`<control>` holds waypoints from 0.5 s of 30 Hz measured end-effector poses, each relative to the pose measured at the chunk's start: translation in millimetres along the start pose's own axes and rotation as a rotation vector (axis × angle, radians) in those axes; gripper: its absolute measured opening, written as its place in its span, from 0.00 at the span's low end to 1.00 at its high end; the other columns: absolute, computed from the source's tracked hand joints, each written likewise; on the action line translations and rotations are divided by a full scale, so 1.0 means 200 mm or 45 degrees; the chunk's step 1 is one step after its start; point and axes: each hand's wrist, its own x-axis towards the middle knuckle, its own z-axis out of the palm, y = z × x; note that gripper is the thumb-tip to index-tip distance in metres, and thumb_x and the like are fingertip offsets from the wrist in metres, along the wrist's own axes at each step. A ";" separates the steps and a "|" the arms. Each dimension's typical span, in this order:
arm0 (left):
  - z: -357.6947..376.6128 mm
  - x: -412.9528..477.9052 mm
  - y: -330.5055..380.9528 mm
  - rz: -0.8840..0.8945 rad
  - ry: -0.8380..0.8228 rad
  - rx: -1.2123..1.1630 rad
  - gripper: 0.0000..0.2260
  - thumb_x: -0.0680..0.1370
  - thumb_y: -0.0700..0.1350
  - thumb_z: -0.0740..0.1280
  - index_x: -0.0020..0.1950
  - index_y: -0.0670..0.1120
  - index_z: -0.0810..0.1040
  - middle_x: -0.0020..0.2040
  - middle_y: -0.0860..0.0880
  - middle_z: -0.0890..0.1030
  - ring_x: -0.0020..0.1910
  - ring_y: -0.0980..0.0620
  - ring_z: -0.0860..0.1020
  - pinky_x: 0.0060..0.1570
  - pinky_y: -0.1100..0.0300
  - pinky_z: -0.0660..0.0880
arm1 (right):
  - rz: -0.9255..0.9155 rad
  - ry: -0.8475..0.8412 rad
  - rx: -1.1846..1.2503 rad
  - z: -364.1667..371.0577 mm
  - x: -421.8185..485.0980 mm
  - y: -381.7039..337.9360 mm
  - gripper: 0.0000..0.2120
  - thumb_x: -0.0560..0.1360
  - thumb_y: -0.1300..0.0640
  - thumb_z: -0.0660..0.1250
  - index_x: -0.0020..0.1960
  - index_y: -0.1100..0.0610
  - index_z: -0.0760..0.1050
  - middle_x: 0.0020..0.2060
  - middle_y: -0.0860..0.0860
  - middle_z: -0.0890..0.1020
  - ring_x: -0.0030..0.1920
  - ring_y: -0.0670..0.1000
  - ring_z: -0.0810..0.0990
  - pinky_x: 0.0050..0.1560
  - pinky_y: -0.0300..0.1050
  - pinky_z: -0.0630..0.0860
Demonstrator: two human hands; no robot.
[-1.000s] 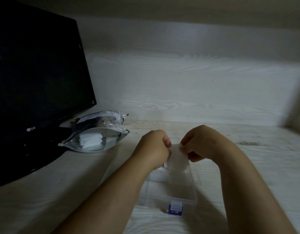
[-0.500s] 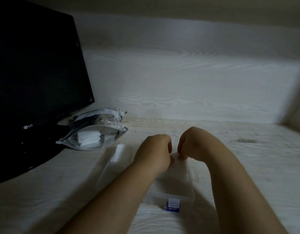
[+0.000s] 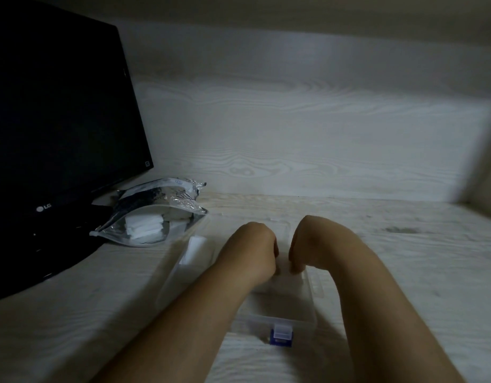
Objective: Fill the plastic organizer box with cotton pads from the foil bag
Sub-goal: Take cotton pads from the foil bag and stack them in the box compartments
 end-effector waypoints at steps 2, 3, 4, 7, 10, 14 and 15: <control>0.00 0.01 0.00 -0.002 -0.015 -0.013 0.13 0.70 0.47 0.77 0.53 0.50 0.85 0.53 0.49 0.83 0.53 0.50 0.80 0.50 0.64 0.73 | -0.008 -0.055 -0.070 0.01 -0.01 -0.01 0.17 0.65 0.53 0.79 0.45 0.59 0.75 0.47 0.54 0.80 0.52 0.58 0.80 0.59 0.54 0.77; 0.00 0.01 -0.01 -0.001 -0.019 -0.016 0.13 0.70 0.47 0.77 0.53 0.50 0.85 0.53 0.49 0.83 0.53 0.50 0.80 0.49 0.65 0.72 | -0.008 -0.064 -0.088 0.01 -0.01 -0.01 0.16 0.65 0.54 0.79 0.42 0.58 0.73 0.46 0.55 0.79 0.52 0.58 0.80 0.59 0.54 0.77; 0.00 0.01 -0.01 0.005 -0.018 -0.009 0.12 0.70 0.47 0.77 0.53 0.50 0.85 0.53 0.49 0.83 0.53 0.51 0.80 0.49 0.65 0.71 | -0.006 -0.066 -0.096 0.01 -0.01 -0.02 0.17 0.65 0.54 0.79 0.40 0.58 0.71 0.44 0.54 0.79 0.52 0.58 0.80 0.58 0.54 0.77; 0.01 0.01 -0.01 0.041 0.010 0.034 0.10 0.70 0.48 0.76 0.50 0.49 0.85 0.50 0.48 0.83 0.52 0.50 0.80 0.47 0.65 0.71 | -0.005 -0.047 -0.127 0.02 0.00 -0.01 0.17 0.65 0.55 0.78 0.37 0.57 0.70 0.38 0.53 0.76 0.49 0.57 0.79 0.57 0.54 0.77; 0.01 0.01 -0.01 0.064 0.004 0.041 0.11 0.70 0.48 0.76 0.52 0.50 0.85 0.52 0.48 0.82 0.53 0.49 0.79 0.49 0.64 0.72 | -0.006 -0.045 -0.121 0.03 0.02 -0.01 0.16 0.65 0.54 0.79 0.39 0.58 0.72 0.40 0.53 0.78 0.48 0.57 0.80 0.57 0.53 0.78; 0.02 0.03 -0.01 0.042 -0.038 0.071 0.11 0.71 0.48 0.75 0.51 0.47 0.85 0.51 0.47 0.81 0.50 0.48 0.80 0.50 0.60 0.75 | -0.041 -0.063 -0.156 0.04 0.06 -0.01 0.23 0.62 0.49 0.80 0.55 0.52 0.81 0.48 0.50 0.81 0.50 0.55 0.80 0.57 0.53 0.77; 0.02 0.03 -0.01 0.034 -0.053 0.079 0.10 0.71 0.48 0.75 0.51 0.46 0.84 0.51 0.47 0.80 0.50 0.48 0.79 0.49 0.59 0.75 | -0.045 -0.074 -0.167 0.04 0.06 -0.01 0.23 0.63 0.49 0.79 0.57 0.51 0.81 0.48 0.50 0.81 0.50 0.55 0.80 0.57 0.52 0.77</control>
